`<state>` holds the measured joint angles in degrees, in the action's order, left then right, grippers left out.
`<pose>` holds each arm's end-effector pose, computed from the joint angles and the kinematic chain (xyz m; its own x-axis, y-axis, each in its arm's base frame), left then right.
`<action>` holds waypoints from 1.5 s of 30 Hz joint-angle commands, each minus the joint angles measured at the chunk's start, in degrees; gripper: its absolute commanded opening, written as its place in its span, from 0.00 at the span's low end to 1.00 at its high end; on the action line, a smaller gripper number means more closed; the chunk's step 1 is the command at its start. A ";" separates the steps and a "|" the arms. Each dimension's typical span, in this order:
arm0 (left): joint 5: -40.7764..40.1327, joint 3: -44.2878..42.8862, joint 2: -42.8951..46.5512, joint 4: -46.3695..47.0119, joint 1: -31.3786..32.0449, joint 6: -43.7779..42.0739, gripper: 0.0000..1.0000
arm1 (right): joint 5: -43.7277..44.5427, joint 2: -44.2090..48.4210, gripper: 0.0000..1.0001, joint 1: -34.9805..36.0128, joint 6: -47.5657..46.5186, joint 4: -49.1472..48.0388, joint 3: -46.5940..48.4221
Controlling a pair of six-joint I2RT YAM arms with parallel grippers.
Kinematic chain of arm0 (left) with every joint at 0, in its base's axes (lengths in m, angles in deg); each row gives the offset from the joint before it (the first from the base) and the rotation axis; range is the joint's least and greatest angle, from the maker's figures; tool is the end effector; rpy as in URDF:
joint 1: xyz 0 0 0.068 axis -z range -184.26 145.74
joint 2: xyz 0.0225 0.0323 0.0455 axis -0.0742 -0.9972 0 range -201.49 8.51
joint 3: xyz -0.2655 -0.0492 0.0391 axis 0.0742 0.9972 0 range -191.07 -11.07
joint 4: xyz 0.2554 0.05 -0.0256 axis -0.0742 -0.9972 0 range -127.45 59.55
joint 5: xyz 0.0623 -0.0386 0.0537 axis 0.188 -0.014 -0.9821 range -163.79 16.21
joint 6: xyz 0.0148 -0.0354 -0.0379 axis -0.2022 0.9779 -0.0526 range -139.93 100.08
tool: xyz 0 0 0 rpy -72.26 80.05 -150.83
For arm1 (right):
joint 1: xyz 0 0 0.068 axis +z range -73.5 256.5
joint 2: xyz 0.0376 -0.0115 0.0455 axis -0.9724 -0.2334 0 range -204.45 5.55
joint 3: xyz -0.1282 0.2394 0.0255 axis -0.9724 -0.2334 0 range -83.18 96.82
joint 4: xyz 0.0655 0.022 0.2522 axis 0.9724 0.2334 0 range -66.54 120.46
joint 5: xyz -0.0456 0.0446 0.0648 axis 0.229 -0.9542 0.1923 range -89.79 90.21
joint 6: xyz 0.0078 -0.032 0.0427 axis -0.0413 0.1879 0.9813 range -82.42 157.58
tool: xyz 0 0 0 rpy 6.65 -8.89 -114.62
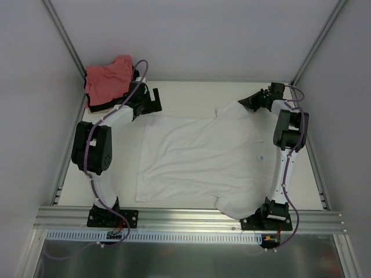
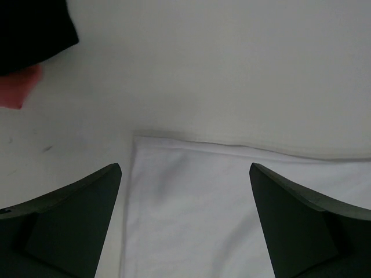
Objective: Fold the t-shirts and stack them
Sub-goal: Grap the side of the flattened tshirt furthest away from the robot with both arms
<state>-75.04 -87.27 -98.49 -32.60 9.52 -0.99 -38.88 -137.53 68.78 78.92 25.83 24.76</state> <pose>0.4182 -0.1017 0.2324 -0.5712 -0.1941 -0.7975 0.0369 0.9646 -0.2611 0.5445 -0.0512 0.1182 -0.7116 0.6138 -0.3419 0.1047 0.5738 0.8123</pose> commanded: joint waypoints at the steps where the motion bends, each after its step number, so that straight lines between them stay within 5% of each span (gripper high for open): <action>1: 4.67 -0.62 -1.28 -1.72 -5.68 1.79 0.95 | -1.69 2.55 0.01 0.26 0.23 -1.93 -0.27; 14: 19.35 -4.82 -9.54 -5.67 -11.67 2.95 0.83 | -1.78 2.81 0.01 0.08 -0.91 -2.02 -1.50; 40: 33.34 -9.49 -17.01 -14.98 -12.55 1.63 0.70 | -0.28 2.20 0.01 -0.36 -1.88 0.70 0.16; 45: 33.51 -9.40 -17.54 -15.51 -12.29 1.10 0.57 | -0.28 2.37 0.00 -0.36 -1.88 0.88 0.25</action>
<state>-42.43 -96.56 -113.87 -43.29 -3.20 1.68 -39.62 -137.53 68.73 78.00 25.67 22.99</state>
